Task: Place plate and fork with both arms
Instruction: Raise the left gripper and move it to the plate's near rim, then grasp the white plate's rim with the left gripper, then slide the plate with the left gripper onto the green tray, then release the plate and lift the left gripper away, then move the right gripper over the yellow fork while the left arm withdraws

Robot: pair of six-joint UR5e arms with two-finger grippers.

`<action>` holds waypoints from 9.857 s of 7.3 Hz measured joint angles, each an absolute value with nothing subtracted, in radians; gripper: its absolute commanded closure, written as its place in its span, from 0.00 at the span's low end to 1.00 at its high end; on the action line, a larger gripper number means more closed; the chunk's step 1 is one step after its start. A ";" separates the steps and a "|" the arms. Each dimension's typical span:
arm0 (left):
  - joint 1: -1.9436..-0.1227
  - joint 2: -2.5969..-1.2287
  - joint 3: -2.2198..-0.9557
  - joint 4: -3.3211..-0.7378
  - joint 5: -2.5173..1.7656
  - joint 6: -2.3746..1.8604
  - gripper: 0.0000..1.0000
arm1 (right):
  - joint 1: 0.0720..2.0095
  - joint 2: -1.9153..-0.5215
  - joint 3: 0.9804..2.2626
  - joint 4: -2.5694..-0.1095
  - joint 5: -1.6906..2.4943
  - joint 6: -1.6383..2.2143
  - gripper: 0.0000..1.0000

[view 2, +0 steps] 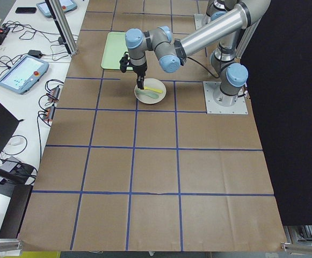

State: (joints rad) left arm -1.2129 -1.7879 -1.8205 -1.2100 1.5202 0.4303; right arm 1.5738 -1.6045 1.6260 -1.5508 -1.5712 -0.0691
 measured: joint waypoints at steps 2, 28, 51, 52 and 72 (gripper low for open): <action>-1.181 -1.863 -1.808 -1.149 1.500 0.504 0.00 | 1.574 -1.605 1.626 -1.550 -1.572 -0.069 0.00; -1.082 -1.957 -1.883 -1.201 1.387 0.598 1.00 | 1.574 -1.606 1.618 -1.550 -1.569 -0.066 0.00; -1.641 -2.303 -1.331 -1.191 1.186 0.076 0.99 | 1.574 -1.607 1.613 -1.551 -1.561 -0.063 0.00; -1.642 -2.305 -1.329 -1.191 1.185 0.075 0.98 | 1.574 -1.607 1.612 -1.551 -1.561 -0.062 0.00; -1.622 -1.527 -1.467 -1.866 1.542 0.157 0.01 | 1.605 -1.411 1.408 -1.544 -1.569 -0.049 0.00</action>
State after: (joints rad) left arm -1.6223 -1.5274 -1.4668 -1.8656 1.5417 0.1567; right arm 1.6048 -1.4113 1.4081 -1.5439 -1.5685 -0.0487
